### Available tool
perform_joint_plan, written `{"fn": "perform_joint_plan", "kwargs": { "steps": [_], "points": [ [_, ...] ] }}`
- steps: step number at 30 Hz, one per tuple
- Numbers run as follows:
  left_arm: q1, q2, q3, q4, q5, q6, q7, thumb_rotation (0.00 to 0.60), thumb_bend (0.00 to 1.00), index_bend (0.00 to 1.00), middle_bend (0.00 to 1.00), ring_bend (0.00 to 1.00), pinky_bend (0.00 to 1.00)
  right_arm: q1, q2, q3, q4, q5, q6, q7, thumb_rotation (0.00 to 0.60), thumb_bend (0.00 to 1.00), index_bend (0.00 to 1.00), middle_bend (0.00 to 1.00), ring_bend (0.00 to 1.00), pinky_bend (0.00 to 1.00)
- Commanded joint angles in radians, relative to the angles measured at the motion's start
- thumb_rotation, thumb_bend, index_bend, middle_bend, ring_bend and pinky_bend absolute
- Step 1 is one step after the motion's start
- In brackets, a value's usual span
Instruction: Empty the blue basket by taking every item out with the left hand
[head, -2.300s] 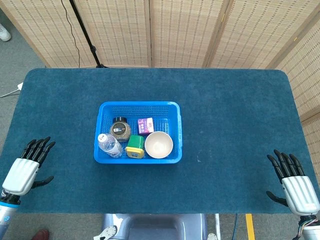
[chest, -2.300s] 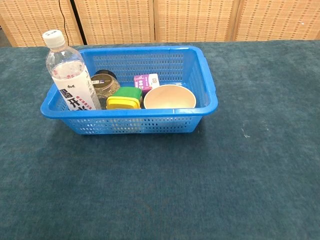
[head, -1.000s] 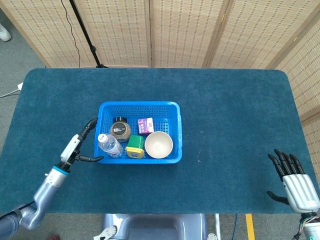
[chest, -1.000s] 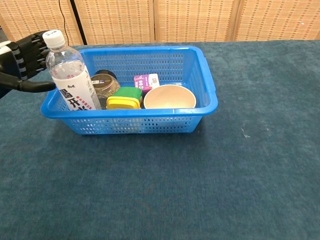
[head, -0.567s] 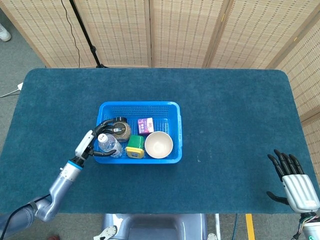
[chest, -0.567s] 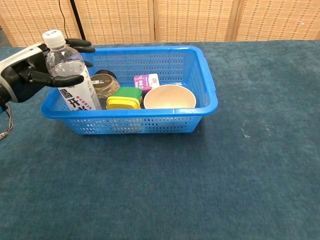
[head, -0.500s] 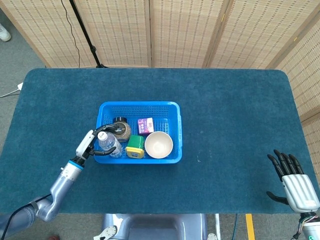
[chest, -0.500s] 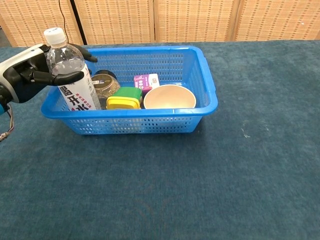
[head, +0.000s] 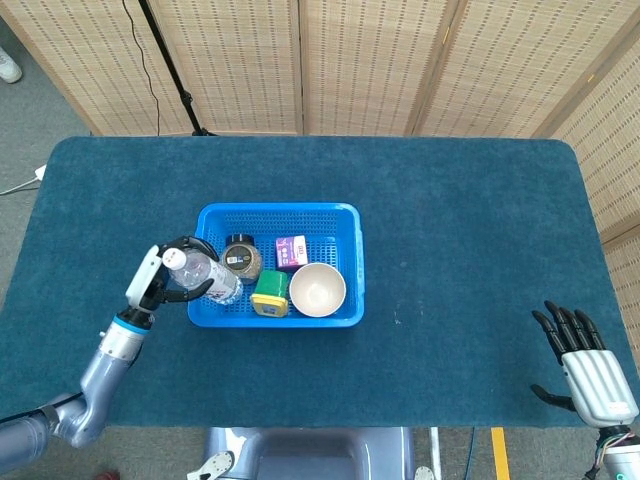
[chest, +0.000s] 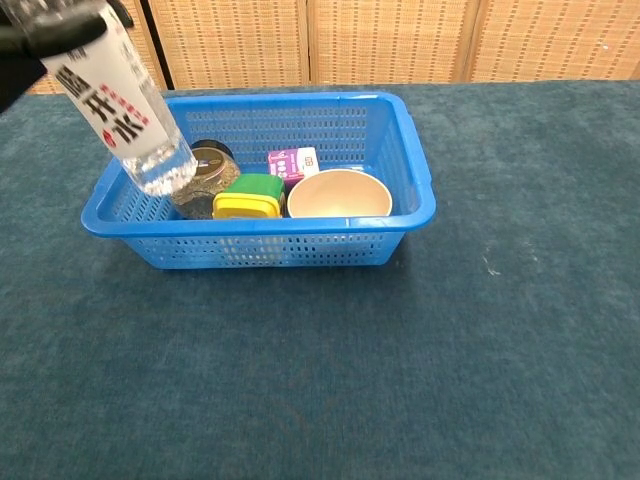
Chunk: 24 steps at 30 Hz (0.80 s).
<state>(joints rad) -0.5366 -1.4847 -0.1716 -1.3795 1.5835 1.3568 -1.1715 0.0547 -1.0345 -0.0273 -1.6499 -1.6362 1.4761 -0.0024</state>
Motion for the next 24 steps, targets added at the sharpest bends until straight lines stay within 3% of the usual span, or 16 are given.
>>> {"fn": "perform_joint_plan", "kwargs": {
  "steps": [1,6,10,17,24],
  "points": [
    [0.026,0.123,-0.052,-0.128,0.026,0.086,0.04,0.6,0.41,0.67,0.55,0.54,0.52,0.001,0.0,-0.001,-0.001,-0.001,-0.001,0.0,0.6,0.0,0.0,0.0,0.0,0.0],
    [0.042,0.214,-0.075,-0.157,-0.004,0.084,0.136,0.6,0.4,0.67,0.55,0.53,0.52,-0.001,0.002,-0.002,-0.004,-0.005,0.003,0.002,0.6,0.0,0.0,0.0,0.0,0.0],
    [0.056,0.247,-0.07,-0.085,-0.079,0.028,0.203,0.6,0.4,0.67,0.55,0.53,0.52,-0.003,0.006,-0.004,-0.007,-0.006,0.006,0.005,0.6,0.0,0.0,0.0,0.0,0.0],
    [0.05,0.134,-0.059,0.161,-0.22,-0.118,0.115,0.6,0.4,0.67,0.55,0.52,0.52,0.0,0.005,-0.009,-0.011,-0.011,-0.004,-0.002,0.6,0.0,0.0,0.0,0.0,0.0],
    [0.011,0.004,-0.054,0.385,-0.243,-0.214,0.029,0.6,0.39,0.64,0.54,0.49,0.52,0.003,-0.002,-0.011,-0.008,-0.002,-0.02,-0.021,0.6,0.0,0.0,0.0,0.0,0.0]
  ]
}}
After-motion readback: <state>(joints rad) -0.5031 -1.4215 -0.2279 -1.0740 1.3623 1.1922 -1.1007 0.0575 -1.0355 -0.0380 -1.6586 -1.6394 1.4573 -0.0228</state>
